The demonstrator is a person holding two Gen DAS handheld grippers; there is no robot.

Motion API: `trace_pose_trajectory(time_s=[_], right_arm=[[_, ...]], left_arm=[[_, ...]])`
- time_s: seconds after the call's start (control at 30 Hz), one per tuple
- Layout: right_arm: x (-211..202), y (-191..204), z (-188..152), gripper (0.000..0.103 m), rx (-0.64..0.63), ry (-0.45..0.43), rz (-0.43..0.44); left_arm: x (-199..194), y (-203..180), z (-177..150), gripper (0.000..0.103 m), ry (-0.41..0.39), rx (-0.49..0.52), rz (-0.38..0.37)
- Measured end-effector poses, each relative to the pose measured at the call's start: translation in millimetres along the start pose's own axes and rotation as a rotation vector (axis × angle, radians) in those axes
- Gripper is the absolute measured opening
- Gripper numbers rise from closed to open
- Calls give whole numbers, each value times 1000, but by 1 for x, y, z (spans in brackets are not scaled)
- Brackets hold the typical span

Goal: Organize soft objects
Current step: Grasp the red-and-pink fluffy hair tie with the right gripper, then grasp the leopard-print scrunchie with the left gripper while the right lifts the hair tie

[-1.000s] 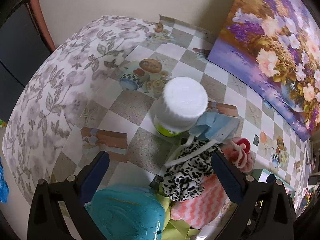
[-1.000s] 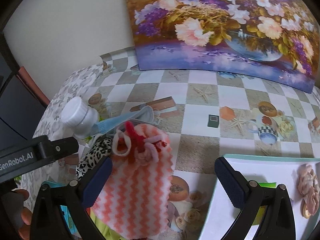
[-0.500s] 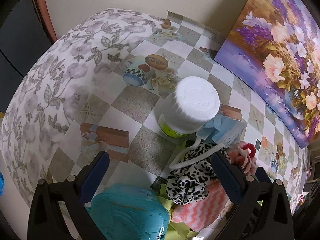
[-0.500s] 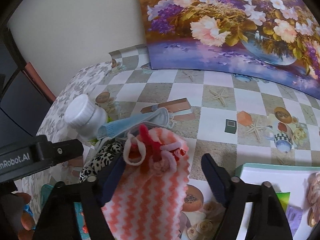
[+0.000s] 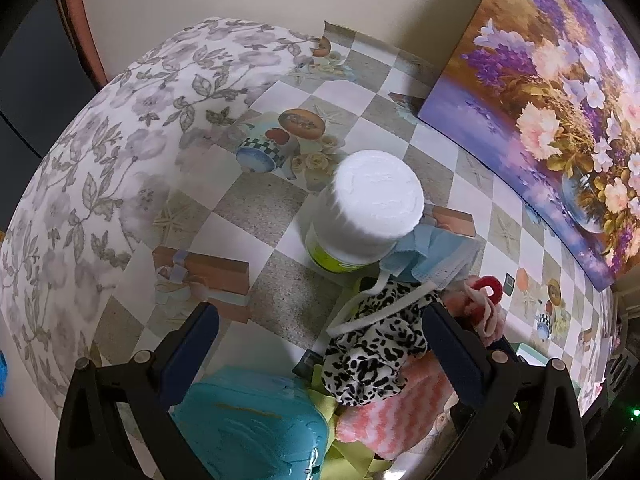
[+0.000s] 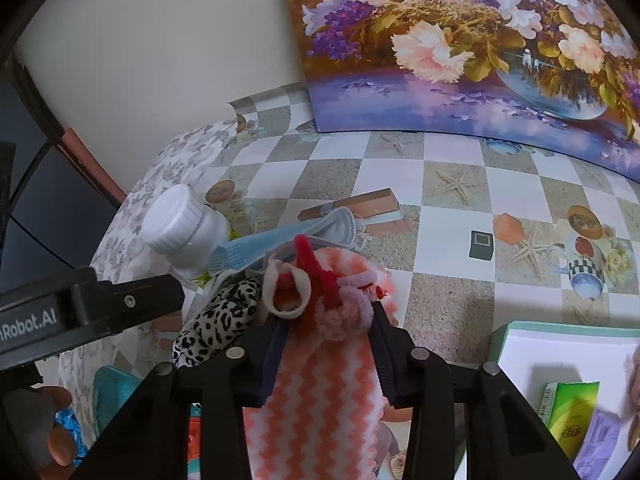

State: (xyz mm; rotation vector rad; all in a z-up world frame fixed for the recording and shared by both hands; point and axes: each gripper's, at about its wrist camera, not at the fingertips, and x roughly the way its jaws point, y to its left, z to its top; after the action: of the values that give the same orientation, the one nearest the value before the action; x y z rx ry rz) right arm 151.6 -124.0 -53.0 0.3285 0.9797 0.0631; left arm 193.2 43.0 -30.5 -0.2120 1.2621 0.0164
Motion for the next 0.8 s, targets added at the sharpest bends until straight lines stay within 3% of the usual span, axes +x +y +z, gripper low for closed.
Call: trace_pose_trajectory(time_s=[0.03,0.1,0.8], right_arm=[[-1,-1,0,42,1,0,3],[-2,-2,1,31,4,-2,8],[-22,-27,4,31,47,15,56]], left_arm=[[0,0,0,102,0,2,-2],[-1,-1,0,102,2,5,-6],[-4,-18,-7,102,9,61,-11]])
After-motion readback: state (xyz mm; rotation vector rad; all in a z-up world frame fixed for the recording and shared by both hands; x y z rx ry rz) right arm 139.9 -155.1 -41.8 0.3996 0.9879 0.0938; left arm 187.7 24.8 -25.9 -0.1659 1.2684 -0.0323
